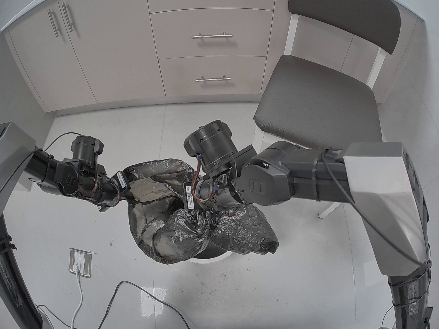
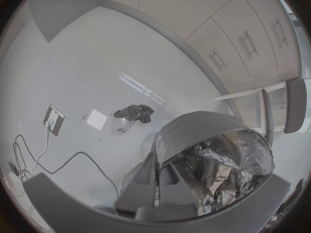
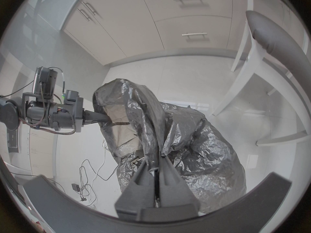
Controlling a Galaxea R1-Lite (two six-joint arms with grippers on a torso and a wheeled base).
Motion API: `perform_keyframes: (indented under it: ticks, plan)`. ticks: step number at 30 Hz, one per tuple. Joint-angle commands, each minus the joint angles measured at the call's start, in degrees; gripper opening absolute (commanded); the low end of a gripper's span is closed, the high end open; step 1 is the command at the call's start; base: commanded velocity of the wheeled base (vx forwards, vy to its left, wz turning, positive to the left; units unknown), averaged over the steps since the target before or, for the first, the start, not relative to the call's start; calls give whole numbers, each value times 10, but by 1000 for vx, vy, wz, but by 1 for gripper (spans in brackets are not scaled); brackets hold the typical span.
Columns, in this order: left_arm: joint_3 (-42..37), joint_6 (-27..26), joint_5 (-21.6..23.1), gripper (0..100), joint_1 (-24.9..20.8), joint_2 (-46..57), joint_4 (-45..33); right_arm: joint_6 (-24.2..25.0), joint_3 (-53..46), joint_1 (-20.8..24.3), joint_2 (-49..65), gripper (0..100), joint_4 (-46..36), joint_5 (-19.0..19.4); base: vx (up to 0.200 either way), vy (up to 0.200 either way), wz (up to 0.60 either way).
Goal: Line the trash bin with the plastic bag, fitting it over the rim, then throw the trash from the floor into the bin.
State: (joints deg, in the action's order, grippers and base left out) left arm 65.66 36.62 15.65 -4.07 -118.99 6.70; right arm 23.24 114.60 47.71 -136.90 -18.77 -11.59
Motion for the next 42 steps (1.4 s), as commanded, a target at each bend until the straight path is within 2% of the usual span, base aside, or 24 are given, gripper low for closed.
perform_keyframes:
  ticks: [1, 8, 14, 33, 34, 42]
  plan:
    - [26, 2, 3, 0, -11, -44, 5, -5, 0, 5, -15, 0, 10, -7, 0, 0, 0]
    - [63, 0, -4, 0, -31, -99, 4, -35, 0, 7, -22, 0, 11, -55, 0, 0, 0]
    - [64, -2, 3, 0, -38, -114, 9, -57, 0, 12, -35, 0, 11, -62, 0, 0, 0]
    - [64, -6, 2, 0, -38, -156, 48, -71, 0, 21, -60, 0, 9, -65, 0, 0, 0]
    - [64, -7, 0, 0, -39, -157, 49, -71, 0, 21, -60, 100, 9, -64, 0, 0, 0]
    - [61, -7, 0, 0, -40, -157, 50, -62, 0, 24, -43, 100, 5, -59, 0, 0, 0]
